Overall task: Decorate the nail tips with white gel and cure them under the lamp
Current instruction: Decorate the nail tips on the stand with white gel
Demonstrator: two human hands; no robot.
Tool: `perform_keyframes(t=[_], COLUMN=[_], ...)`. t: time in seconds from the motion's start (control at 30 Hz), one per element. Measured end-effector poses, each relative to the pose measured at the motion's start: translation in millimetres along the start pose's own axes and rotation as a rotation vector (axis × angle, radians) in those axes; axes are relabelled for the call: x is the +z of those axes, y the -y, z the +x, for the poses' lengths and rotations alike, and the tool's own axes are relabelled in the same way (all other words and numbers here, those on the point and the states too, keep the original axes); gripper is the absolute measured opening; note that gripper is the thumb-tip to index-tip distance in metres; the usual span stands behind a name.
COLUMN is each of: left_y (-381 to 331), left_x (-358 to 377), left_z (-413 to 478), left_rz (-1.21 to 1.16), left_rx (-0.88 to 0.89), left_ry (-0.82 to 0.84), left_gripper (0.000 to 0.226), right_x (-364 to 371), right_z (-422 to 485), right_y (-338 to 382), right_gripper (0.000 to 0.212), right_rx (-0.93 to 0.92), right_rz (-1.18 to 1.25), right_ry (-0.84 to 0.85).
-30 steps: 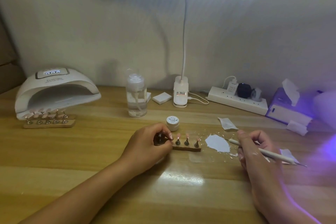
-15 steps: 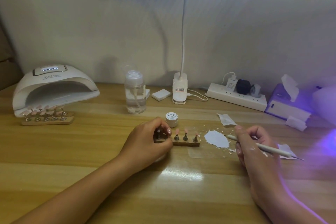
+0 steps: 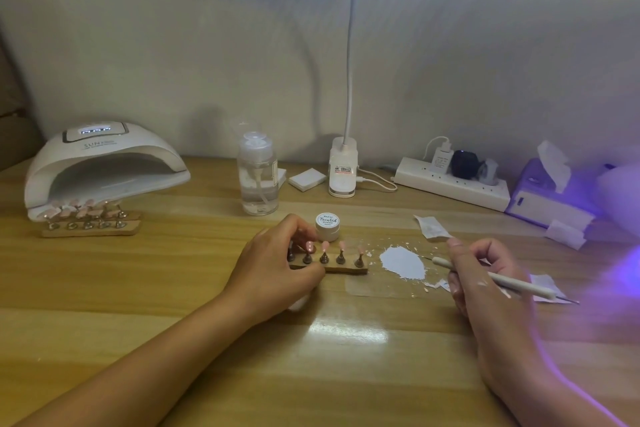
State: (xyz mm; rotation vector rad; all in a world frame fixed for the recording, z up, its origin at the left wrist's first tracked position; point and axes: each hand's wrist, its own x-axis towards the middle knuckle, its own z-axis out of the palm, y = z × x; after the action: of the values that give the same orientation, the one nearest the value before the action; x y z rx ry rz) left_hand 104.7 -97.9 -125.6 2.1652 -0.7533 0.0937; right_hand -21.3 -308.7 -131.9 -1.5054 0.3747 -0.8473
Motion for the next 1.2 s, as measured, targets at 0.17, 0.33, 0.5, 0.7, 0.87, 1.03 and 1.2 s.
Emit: perform_keyframes(t=[0.17,0.33,0.5,0.7,0.87,1.03,1.2], left_y=[2.2,5.0,6.4,-0.1,-1.0,4.6,6.5], left_x=[-3.3,-11.8,-14.5,-9.6,-4.6,-5.9,-9.7], left_z=[0.9,2.8,5.6,8.4,7.5,8.5,9.0], left_rz=[0.018,0.034,0.022,0.005,0.053,0.036,0.064], left_rx=[0.01,0.029,0.002,0.011,0.058,0.032,0.076], left_ry=[0.015,0.027,0.048,0.029,0.004,0.008,0.028], left_gripper=[0.025,0.025,0.023,0.012,0.01,0.012,0.01], right_x=[-0.3,1.4,7.2,10.2,11.5,9.1,6.9], right_z=[-0.6,-3.0,-7.1,-9.3,-10.0,-7.4,-1.2], right_y=[0.6,1.9,7.2,9.2,9.0,6.4,6.9], right_gripper=[0.036,0.035,0.035,0.034,0.036,0.035,0.028], right_rx=[-0.003,-0.017,-0.035,-0.019,-0.02,-0.02,0.07], right_rz=[-0.005,-0.023,-0.041,-0.062,-0.093,-0.147,-0.126], right_ry=[0.006,0.026,0.063,0.068,0.066,0.078,0.052])
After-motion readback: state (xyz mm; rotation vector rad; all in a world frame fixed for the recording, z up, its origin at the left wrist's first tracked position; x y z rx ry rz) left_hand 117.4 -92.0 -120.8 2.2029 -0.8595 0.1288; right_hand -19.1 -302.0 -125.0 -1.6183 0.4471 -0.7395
